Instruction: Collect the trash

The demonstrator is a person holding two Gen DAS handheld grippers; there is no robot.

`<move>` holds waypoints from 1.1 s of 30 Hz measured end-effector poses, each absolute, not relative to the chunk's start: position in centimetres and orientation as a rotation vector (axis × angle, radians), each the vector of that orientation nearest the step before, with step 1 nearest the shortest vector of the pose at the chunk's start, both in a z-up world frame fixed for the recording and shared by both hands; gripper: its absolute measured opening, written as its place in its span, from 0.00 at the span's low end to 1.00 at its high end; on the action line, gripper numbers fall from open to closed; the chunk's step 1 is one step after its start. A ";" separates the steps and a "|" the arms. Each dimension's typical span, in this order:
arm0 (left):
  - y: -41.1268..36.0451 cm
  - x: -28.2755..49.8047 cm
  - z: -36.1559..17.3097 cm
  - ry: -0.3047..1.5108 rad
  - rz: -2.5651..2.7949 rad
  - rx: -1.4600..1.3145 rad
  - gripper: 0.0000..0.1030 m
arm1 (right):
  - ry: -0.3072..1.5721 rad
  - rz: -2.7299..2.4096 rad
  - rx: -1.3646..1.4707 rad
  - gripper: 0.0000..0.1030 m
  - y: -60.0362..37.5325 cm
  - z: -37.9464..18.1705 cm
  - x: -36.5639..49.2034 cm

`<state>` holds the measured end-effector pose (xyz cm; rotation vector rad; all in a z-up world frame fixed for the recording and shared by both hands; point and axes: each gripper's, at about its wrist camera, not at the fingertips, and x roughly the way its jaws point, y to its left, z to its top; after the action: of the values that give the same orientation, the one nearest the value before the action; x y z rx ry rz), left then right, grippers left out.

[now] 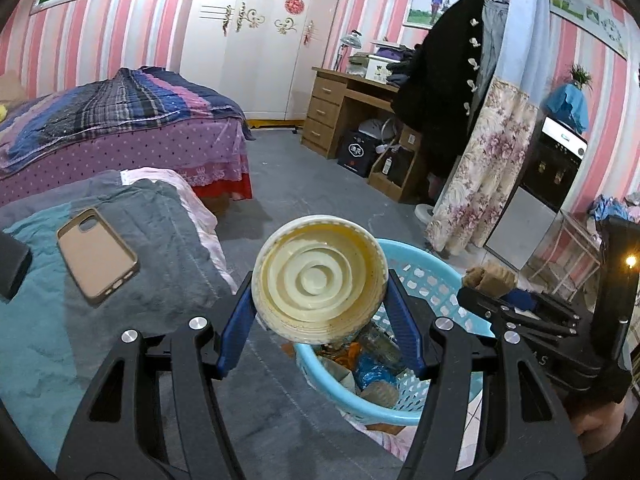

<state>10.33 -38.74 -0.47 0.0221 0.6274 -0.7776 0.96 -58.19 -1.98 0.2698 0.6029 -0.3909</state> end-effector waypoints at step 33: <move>-33.6 8.9 3.0 0.568 -0.659 0.077 0.95 | 0.542 -0.403 0.285 0.70 -57.5 -1.0 1.2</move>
<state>8.92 -33.59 2.98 0.0775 0.5676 -0.6593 1.20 -57.51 -1.05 0.2846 0.5423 -0.4031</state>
